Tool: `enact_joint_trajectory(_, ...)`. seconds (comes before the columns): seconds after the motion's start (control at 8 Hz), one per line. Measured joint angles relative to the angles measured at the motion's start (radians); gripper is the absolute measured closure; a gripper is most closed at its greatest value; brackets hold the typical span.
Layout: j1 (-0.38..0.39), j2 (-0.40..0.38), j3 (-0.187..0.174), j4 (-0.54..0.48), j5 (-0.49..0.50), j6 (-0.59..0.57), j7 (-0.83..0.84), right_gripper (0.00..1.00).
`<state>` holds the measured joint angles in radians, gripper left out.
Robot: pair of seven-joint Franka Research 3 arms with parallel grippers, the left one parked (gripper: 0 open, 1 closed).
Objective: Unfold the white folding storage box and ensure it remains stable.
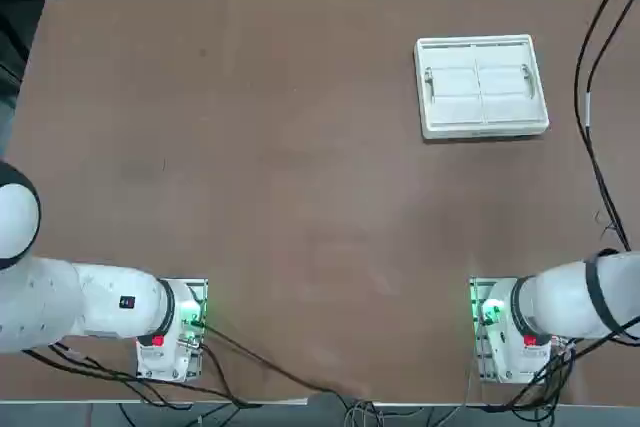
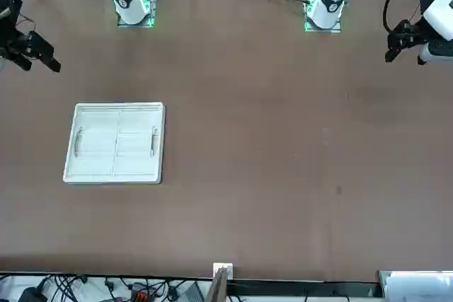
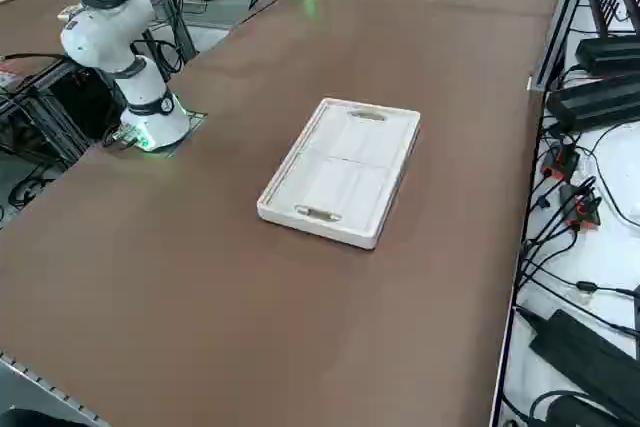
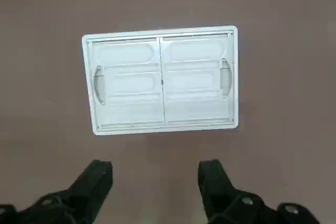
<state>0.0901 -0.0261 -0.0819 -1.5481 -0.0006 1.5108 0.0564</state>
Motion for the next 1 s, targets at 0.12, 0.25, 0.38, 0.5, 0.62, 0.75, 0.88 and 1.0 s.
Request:
enact_joint_trajectory(0.12,0.0,0.0,0.0,0.001,0.0,0.0,0.0,0.0)
enact_joint_trajectory(0.25,0.0,0.0,0.0,0.001,0.0,0.0,0.0,0.0)
enact_joint_trajectory(0.38,0.0,0.0,0.0,0.001,0.0,0.0,0.0,0.0)
enact_joint_trajectory(0.5,0.0,0.001,0.0,0.001,0.0,0.0,0.0,0.0)
enact_joint_trajectory(0.62,0.001,0.005,0.0,0.0,0.003,0.002,0.0,0.0)
enact_joint_trajectory(0.75,0.009,0.017,0.001,-0.003,0.018,0.015,0.005,0.0)
enact_joint_trajectory(0.88,0.031,0.046,0.002,-0.011,0.033,0.042,0.036,0.0)
enact_joint_trajectory(1.0,0.062,0.094,0.003,-0.019,0.035,0.073,0.067,0.0)
